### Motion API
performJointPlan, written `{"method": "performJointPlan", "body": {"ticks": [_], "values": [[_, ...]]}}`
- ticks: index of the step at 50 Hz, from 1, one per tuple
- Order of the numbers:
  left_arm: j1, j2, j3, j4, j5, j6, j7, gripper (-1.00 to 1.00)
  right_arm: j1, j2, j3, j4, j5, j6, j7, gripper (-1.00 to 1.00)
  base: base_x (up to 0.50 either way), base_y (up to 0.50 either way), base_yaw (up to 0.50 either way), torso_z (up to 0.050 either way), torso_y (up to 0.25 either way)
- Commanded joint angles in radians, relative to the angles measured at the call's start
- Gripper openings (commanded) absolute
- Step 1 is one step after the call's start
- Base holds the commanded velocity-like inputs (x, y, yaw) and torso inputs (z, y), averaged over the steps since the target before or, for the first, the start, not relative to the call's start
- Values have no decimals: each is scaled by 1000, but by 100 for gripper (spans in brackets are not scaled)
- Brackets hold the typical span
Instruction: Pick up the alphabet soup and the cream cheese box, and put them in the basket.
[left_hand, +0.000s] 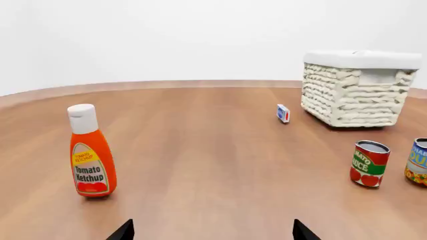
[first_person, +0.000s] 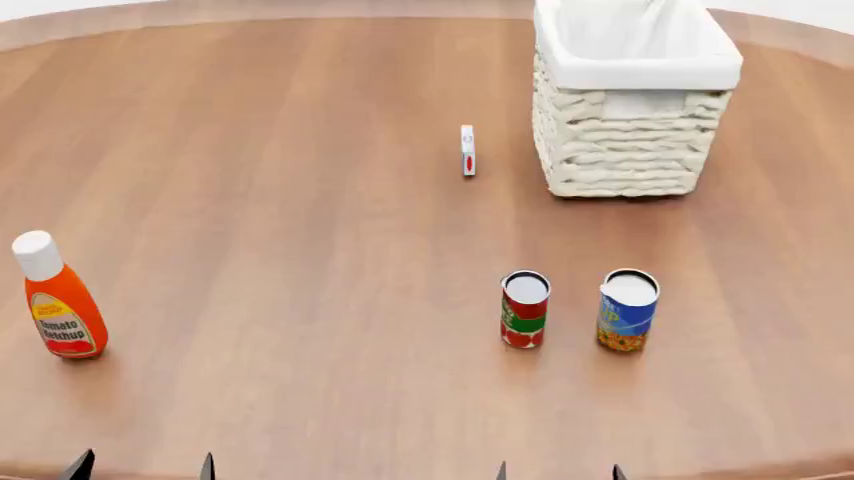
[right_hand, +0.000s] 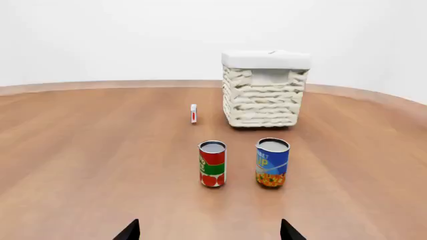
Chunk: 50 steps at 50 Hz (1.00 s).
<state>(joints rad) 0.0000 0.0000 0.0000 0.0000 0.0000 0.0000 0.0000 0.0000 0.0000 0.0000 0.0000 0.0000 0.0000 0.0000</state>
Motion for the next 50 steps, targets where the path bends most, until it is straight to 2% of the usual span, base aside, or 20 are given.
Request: {"method": "performJointPlan", "body": {"ticks": [1,10,14,19,25,40,44,50], "values": [[-7,-27,33,-24,-28,17,-32,100,7,34,-43,18,35,-14,43,100,0,0,0,0,0],[2,-48,59,10,-40,1,-55,100,1,55,-55,-27,51,13,76,100,0,0,0,0,0],[19,-66,71,92,-38,2,-58,100,-10,64,-65,-97,49,37,89,100,0,0,0,0,0],[30,-76,63,288,-70,-58,-69,100,-29,95,-86,-316,4,137,109,100,0,0,0,0,0],[29,-103,68,483,-42,-115,-92,100,-29,121,-81,-561,5,256,114,100,0,0,0,0,0],[31,-145,27,746,-88,-182,-120,100,-25,168,-114,-886,-101,361,143,100,0,0,0,0,0],[31,-151,19,802,-105,-203,-127,100,-32,174,-107,-904,-94,352,146,100,0,0,0,0,0],[40,-156,31,766,-90,-169,-134,100,-34,180,-110,-895,-87,346,148,100,0,0,0,0,0]]}}
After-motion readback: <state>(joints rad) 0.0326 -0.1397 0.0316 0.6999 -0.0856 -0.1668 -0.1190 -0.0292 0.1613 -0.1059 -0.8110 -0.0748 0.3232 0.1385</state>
